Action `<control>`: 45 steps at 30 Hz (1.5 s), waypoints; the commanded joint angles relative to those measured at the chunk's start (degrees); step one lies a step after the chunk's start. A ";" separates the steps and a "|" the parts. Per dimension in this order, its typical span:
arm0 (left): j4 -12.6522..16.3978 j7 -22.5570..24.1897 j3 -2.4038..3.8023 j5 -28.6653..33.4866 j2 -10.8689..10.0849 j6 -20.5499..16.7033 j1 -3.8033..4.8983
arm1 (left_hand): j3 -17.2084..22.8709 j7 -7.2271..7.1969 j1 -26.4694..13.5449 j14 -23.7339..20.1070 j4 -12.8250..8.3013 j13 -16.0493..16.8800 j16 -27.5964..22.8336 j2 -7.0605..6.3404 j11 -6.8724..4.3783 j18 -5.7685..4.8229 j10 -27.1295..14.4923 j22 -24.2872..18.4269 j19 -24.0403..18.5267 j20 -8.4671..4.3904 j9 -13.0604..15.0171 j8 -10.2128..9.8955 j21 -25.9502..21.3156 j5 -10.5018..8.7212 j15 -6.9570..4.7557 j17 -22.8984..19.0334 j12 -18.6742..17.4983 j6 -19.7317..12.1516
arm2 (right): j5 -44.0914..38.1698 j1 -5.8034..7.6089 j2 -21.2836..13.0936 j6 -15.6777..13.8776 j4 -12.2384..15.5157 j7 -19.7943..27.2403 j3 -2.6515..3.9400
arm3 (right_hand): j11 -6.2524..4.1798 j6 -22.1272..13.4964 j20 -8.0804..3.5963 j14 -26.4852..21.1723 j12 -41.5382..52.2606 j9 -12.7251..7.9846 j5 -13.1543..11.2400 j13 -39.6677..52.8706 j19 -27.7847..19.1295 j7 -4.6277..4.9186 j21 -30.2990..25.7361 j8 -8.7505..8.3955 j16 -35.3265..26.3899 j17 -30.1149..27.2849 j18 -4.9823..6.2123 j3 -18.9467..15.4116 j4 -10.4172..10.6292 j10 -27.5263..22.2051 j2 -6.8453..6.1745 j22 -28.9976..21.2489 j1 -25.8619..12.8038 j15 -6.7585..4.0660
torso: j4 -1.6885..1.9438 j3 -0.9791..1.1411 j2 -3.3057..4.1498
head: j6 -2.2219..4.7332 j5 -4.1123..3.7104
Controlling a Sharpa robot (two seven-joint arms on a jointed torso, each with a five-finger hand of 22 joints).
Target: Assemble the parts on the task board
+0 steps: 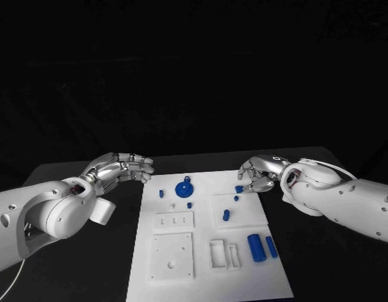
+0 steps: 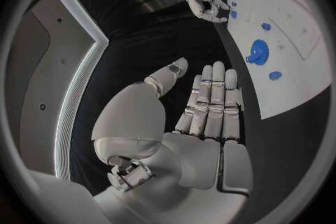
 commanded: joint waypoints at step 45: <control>-0.37 0.61 0.00 -0.41 0.15 1.19 -0.02 | -0.42 0.22 0.28 -0.17 -0.04 -0.06 -0.30 0.13 0.19 1.02 0.24 0.09 -0.29 0.00 -0.08 -0.10 -0.32 0.23 0.25 0.16 -0.26 0.09 | -5.25 -1.85 4.24 -4.73 -4.04 -3.67 -0.10 | -0.32 1.14 0.32 0.30 -0.19 -0.40 -4.49 -0.20 0.53 0.20 -0.49 0.03 -0.69 0.31 3.06 3.97 2.20 0.45 -1.92 0.76 -0.85 -0.30 | 0.03 -0.08 -0.10 | -0.71 -0.03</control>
